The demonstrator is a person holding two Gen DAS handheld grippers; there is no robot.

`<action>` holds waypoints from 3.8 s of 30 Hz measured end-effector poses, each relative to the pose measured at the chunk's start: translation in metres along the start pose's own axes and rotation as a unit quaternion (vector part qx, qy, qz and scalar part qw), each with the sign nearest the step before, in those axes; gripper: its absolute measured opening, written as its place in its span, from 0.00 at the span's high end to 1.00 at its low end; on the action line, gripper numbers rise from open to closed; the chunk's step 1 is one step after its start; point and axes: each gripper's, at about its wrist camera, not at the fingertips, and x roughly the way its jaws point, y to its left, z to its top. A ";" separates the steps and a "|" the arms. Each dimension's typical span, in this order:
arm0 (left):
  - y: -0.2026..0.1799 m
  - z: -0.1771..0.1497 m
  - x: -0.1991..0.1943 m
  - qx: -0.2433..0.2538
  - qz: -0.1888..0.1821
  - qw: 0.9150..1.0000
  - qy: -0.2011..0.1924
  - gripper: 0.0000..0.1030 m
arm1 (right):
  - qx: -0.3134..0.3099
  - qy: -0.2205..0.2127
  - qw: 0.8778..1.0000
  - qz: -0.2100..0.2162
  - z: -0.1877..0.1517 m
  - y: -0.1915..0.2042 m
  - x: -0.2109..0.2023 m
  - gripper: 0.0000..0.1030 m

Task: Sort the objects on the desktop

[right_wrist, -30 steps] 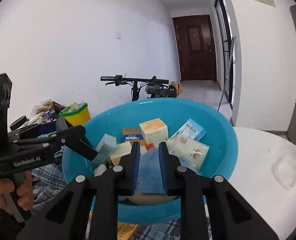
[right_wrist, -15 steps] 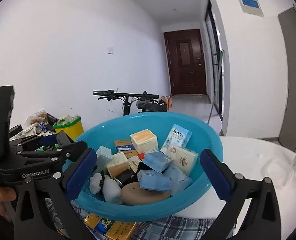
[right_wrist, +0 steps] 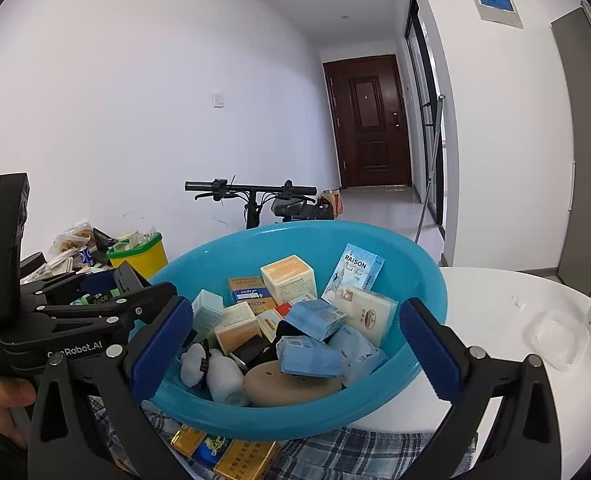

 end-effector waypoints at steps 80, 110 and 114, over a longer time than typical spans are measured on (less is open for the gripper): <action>-0.021 -0.149 -0.081 0.080 0.038 0.986 0.144 0.00 | -0.002 0.021 1.000 0.018 -0.007 0.012 0.004 0.00; -0.006 -0.163 -0.053 0.047 0.051 0.982 0.176 0.00 | -0.019 0.035 0.999 0.022 -0.012 0.024 0.010 0.00; -0.009 -0.161 -0.058 0.046 0.038 0.986 0.158 0.13 | -0.021 0.035 0.999 0.023 -0.013 0.026 0.010 0.00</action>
